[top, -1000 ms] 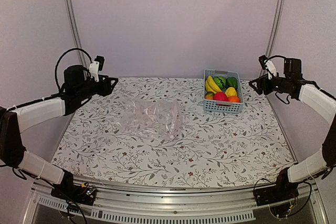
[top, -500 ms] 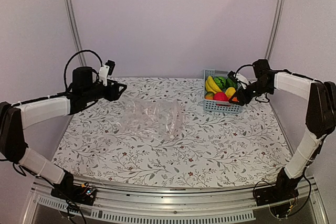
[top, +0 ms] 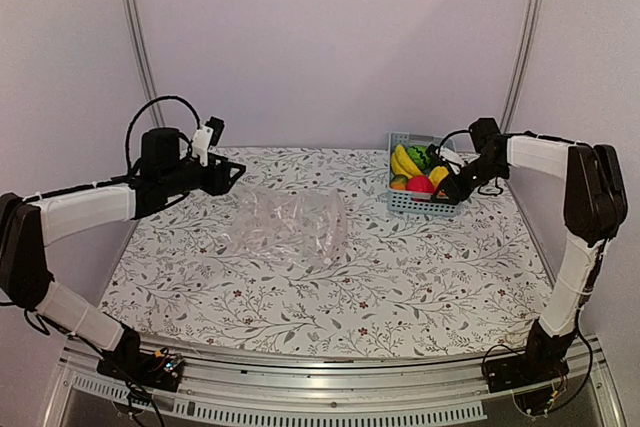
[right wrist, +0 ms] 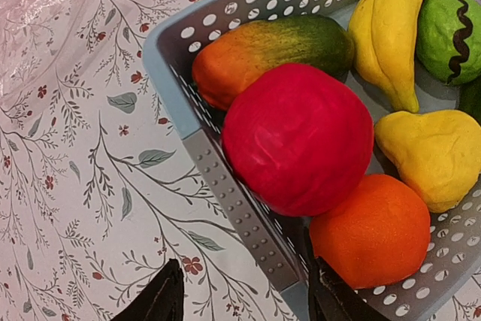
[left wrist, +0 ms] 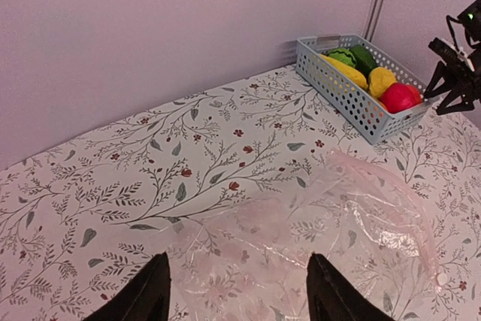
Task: Place the food in the zip-top bag and seal the zipper
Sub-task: Move the bin to the corner of the board.
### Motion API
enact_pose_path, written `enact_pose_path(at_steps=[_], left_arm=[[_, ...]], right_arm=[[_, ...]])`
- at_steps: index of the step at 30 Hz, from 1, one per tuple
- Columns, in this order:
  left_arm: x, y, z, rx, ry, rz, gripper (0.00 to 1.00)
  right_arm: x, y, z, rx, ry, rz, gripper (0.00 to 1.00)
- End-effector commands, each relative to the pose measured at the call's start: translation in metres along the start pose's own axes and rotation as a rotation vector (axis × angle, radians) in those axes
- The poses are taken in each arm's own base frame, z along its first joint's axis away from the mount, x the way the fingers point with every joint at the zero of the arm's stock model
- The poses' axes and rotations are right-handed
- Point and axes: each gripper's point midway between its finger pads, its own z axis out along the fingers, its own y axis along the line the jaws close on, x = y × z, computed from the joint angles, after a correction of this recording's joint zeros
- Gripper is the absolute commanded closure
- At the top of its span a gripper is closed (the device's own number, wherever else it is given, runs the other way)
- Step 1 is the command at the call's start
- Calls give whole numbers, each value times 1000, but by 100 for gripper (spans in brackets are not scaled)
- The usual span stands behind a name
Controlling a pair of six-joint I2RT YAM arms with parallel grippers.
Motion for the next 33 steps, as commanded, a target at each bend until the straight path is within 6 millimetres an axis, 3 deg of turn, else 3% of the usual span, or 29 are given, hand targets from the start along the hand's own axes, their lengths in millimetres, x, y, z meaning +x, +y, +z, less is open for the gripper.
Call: enact_pose_path(at_steps=[1,6,12,22,33], left_arm=[[0,-10,6,35,16,15,38],[1,-12,7,40,18,20,38],[3,-13,9,47,25,21,39],[7,-20,13,67,43,30,39],[18,-46,21,120,93,98,40]], right_arm=[[9,-3,15,5,55,-5,46],[25,6,22,-21,104,-16,56],[49,23,13,-33,148,-67,70],[100,52,-4,-40,247,-132,75],[144,79,-27,-26,305,-203,85]])
